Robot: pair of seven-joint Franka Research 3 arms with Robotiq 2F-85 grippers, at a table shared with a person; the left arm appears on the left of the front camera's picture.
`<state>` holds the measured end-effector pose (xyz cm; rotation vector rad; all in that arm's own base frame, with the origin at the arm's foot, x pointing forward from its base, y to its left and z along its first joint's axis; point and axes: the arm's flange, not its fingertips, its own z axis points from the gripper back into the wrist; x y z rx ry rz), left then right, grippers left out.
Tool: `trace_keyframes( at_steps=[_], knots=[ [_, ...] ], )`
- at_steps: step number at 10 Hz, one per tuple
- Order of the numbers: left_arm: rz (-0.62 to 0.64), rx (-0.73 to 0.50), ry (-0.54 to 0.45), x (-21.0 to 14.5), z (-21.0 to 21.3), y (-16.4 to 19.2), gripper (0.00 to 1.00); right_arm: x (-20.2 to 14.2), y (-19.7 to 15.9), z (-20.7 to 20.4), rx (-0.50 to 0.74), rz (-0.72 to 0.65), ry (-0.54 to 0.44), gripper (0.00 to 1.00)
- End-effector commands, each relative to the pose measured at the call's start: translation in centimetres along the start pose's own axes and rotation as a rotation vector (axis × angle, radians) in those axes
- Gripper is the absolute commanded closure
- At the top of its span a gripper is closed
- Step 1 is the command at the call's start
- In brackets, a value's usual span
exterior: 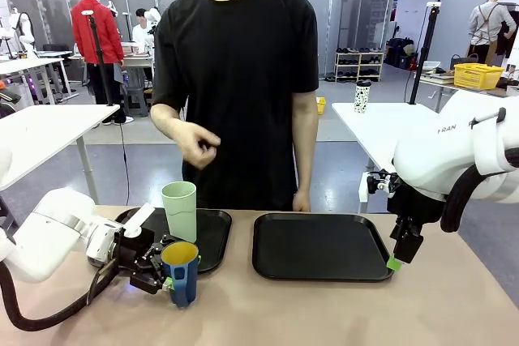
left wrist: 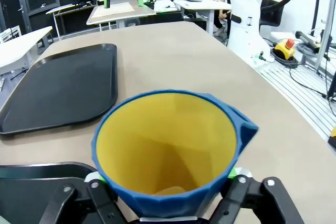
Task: Sort and store the cups by type.
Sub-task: Pick up the Handle plastic cup and place it into the empty Flat Tray.
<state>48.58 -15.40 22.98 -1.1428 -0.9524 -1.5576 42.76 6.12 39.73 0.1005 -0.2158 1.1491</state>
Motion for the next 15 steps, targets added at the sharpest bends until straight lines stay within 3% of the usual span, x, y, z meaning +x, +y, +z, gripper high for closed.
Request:
trace_keyframes(
  at_steps=[1, 3, 8, 9, 12, 15],
  knots=[
    [-0.019, -0.004, -0.032, -0.1, 0.1, 0.6, 0.40, -0.2, -0.1, -0.1, -0.006, 0.012, -0.001, 0.00],
    [-0.017, -0.021, -0.031, -0.1, -0.2, 0.5, 0.53, -0.2, -0.1, -0.1, -0.006, 0.012, -0.001, 0.00],
    [-0.001, 0.000, -0.002, 0.0, 0.0, 0.1, 0.53, -0.2, -0.1, -0.1, -0.006, 0.012, -0.001, 0.00],
    [0.001, 0.000, -0.003, 0.0, 0.1, 0.0, 0.23, -0.2, -0.1, -0.1, -0.006, 0.012, -0.001, 0.00],
    [-0.007, 0.007, -0.065, 1.3, -2.7, 0.6, 0.24, -0.2, -0.1, -0.1, -0.006, 0.012, -0.001, 0.00],
    [-0.040, 0.026, -0.105, 5.2, -5.8, 0.1, 0.24, -0.2, -0.1, -0.1, -0.006, 0.012, -0.001, 0.00]
  ],
)
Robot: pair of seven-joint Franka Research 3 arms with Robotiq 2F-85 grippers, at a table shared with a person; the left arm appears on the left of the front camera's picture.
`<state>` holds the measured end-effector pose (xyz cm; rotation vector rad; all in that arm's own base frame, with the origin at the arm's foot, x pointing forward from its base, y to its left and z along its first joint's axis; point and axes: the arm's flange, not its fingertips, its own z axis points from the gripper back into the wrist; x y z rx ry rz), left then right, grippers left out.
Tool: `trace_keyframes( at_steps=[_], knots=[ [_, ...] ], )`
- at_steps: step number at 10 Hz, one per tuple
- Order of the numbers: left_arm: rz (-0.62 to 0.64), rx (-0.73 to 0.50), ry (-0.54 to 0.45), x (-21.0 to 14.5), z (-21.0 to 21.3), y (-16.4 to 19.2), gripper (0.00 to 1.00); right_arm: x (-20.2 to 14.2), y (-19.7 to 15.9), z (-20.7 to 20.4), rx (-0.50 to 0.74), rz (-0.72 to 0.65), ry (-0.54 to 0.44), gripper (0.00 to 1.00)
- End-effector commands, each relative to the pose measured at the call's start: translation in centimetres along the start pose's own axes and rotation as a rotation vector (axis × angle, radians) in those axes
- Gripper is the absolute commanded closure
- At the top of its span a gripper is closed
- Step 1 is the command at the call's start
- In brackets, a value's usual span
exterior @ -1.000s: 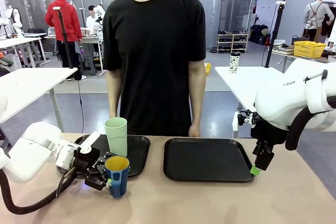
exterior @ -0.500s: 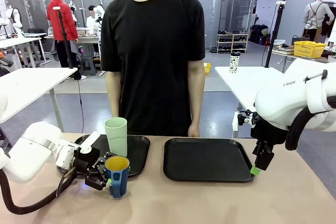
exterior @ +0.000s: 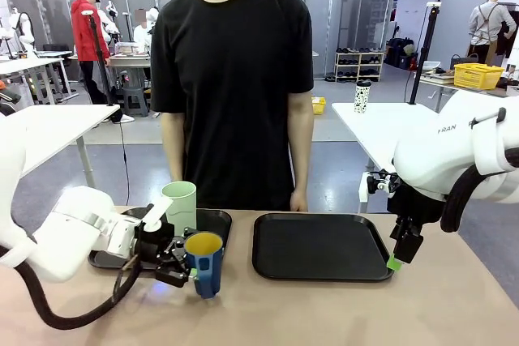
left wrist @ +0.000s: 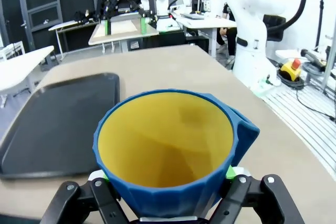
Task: Sort and store the cups by type.
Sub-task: Pick up the Handle plastic cup and place it into the empty Flat Tray.
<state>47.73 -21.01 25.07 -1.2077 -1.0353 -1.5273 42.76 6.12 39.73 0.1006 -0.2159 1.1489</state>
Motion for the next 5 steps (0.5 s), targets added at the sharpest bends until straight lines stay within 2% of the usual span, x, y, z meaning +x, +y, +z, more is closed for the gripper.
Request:
trace_keyframes(
  at_steps=[1, 2, 5],
  knots=[
    [-0.027, 0.021, 0.000, 3.1, -2.5, -0.5, 0.24, -0.2, -0.1, -0.1, -0.006, 0.012, -0.001, 0.00],
    [-0.026, 0.038, 0.024, 4.4, -4.1, -0.4, 0.24, -0.2, -0.1, -0.1, -0.006, 0.012, -0.001, 0.00],
    [-0.024, 0.065, 0.000, 6.0, -6.7, 0.0, 0.24, -0.2, -0.1, -0.1, -0.006, 0.012, -0.001, 0.00]
  ],
)
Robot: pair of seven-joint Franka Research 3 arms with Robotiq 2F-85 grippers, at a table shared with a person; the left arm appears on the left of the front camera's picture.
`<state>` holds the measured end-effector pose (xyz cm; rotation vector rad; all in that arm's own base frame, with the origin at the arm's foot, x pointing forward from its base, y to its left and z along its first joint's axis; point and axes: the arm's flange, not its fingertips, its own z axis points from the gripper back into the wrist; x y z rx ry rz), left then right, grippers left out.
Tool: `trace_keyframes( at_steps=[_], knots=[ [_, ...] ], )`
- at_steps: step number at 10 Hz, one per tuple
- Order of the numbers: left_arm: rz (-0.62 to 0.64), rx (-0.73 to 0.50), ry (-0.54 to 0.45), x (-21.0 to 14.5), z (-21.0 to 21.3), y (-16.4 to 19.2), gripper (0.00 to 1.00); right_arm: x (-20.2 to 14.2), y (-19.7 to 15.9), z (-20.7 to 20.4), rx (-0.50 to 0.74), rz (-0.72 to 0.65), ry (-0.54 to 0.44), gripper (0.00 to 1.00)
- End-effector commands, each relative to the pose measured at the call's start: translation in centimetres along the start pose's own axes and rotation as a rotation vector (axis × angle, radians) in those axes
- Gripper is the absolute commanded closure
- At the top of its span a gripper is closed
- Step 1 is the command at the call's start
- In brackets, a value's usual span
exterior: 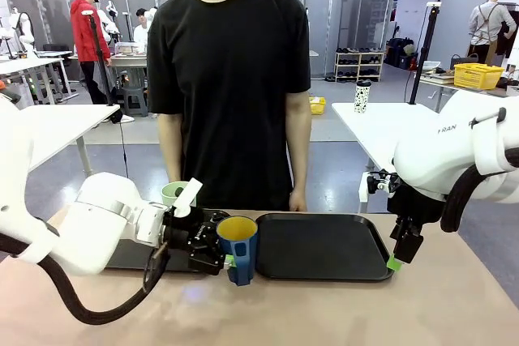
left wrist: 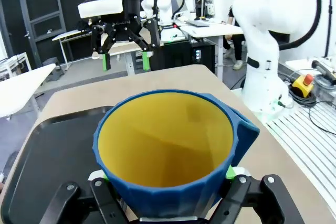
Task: Sort and store the cups by type.
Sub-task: Pick up the Handle plastic cup and place it into the empty Flat Tray.
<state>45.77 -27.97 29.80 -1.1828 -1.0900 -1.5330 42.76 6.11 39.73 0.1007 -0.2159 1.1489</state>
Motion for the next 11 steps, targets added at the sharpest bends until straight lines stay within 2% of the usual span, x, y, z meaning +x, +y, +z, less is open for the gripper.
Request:
trace_keyframes(
  at_steps=[1, 2, 6, 9, 11],
  knots=[
    [0.006, 0.029, 0.004, 0.6, -0.9, -0.3, 0.24, -0.2, -0.1, -0.1, -0.006, 0.012, 0.000, 0.00],
    [0.000, 0.000, 0.000, 0.0, 0.0, 0.0, 0.24, -0.2, -0.1, -0.1, -0.006, 0.012, 0.000, 0.00],
    [0.004, 0.009, 0.002, 0.0, -0.2, 0.0, 0.23, -0.2, -0.1, -0.1, -0.006, 0.012, 0.000, 0.00],
    [0.015, 0.145, -0.031, -0.6, -3.7, 2.1, 0.23, -0.2, -0.1, -0.1, -0.006, 0.012, 0.000, 0.00],
    [0.037, 0.214, -0.020, -1.3, -5.0, 3.5, 0.23, -0.2, -0.1, -0.1, -0.006, 0.012, 0.000, 0.00]
  ],
)
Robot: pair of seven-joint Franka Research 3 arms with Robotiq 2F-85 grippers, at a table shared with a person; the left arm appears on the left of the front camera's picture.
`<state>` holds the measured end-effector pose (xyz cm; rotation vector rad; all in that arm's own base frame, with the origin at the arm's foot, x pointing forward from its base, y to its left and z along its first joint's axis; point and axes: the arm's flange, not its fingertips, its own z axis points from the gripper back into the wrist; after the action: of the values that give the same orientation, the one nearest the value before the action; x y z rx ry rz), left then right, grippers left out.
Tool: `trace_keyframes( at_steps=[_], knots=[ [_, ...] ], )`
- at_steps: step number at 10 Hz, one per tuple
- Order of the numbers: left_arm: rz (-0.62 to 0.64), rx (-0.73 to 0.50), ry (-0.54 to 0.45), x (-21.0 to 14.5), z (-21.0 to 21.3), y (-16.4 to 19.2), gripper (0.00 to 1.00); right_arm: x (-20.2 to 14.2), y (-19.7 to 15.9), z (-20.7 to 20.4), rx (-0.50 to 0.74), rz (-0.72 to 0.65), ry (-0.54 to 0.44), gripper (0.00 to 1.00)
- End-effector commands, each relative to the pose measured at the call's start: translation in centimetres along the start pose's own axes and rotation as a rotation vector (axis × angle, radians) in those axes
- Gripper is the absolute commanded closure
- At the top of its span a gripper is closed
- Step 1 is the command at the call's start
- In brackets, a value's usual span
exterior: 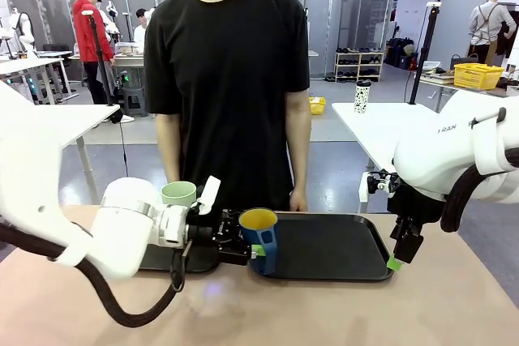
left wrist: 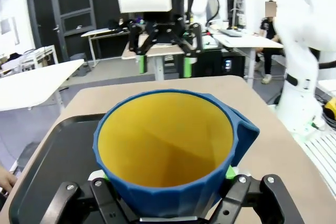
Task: Sort and store the cups by type.
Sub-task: Pick up the Handle plastic cup and place it into the empty Flat Tray.
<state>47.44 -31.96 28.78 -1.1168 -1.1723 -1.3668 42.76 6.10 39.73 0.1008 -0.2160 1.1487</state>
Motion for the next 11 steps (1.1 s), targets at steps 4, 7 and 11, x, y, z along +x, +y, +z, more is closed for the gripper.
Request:
trace_keyframes(
  at_steps=[4, 7, 11],
  knots=[
    [-0.015, 0.122, 0.008, -1.5, -5.1, 4.1, 0.23, -0.2, -0.1, -0.1, -0.006, 0.012, 0.000, 0.00],
    [-0.007, 0.159, -0.002, -2.3, -7.1, 6.3, 0.23, -0.2, -0.1, -0.1, -0.006, 0.012, 0.000, 0.00],
    [0.012, 0.155, 0.014, -4.1, -8.4, 8.2, 0.23, -0.2, -0.1, -0.1, -0.006, 0.012, 0.000, 0.00]
  ],
)
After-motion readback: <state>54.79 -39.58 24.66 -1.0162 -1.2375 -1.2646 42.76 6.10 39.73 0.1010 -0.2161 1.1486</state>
